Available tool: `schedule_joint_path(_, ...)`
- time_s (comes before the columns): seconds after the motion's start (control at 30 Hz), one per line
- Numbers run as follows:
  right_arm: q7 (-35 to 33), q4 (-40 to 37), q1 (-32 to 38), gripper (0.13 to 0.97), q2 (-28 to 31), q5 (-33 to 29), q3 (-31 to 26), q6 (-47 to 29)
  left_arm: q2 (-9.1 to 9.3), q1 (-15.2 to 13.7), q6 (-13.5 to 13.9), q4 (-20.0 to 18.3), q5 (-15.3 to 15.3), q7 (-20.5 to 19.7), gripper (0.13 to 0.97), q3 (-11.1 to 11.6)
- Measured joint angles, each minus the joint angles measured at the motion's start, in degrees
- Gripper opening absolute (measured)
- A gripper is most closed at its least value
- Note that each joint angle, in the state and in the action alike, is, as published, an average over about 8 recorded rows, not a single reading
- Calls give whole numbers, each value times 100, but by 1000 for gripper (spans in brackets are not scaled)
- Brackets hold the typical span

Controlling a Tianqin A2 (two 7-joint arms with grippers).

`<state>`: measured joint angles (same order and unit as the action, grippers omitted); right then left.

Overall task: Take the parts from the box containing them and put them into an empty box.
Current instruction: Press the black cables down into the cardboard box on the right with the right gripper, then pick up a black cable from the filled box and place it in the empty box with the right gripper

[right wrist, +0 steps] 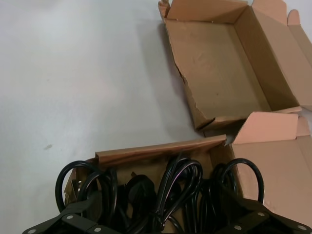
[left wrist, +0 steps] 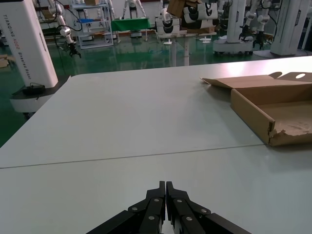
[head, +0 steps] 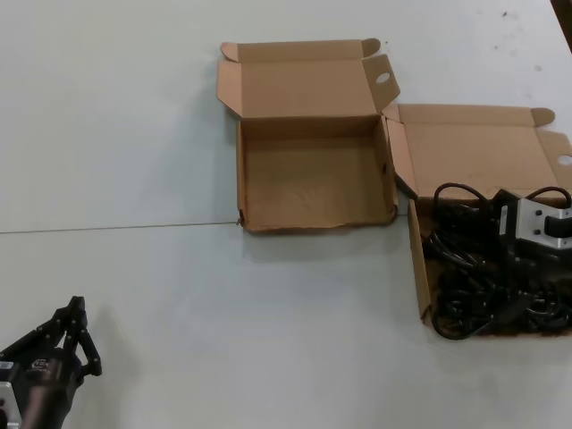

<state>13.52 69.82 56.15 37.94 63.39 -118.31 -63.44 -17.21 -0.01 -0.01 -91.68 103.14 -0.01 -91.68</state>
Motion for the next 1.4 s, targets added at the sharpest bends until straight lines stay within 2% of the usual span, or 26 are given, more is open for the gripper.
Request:
schedule_joint_path(0.1, 0, -41, 22, 905, -8, -22, -2, -30, 0, 0, 0, 0, 0, 0, 171, 0)
schedule_joint_path(0.4, 0, -152, 104, 782, 8, -81, -16, -126, 0, 0, 0, 0, 0, 0, 171, 0)
schedule_joint_path(0.67, 0, -277, 127, 593, -11, -109, -29, -107, 0, 0, 0, 0, 0, 0, 171, 0)
schedule_joint_path(0.7, 0, -293, 129, 593, -15, -110, -31, -100, 0, 0, 0, 0, 0, 0, 171, 0)
schedule_joint_path(0.97, 0, -301, 138, 385, 15, -102, -31, -138, 0, 0, 0, 0, 0, 0, 171, 0)
schedule_joint_path(1.1, 0, -194, 149, 385, 76, -93, -18, -258, 0, 0, 0, 0, 0, 0, 171, 0)
schedule_joint_path(1.4, 0, -2, 224, 243, 161, -101, 48, -502, 0, 0, 0, 0, 0, 0, 171, 0)
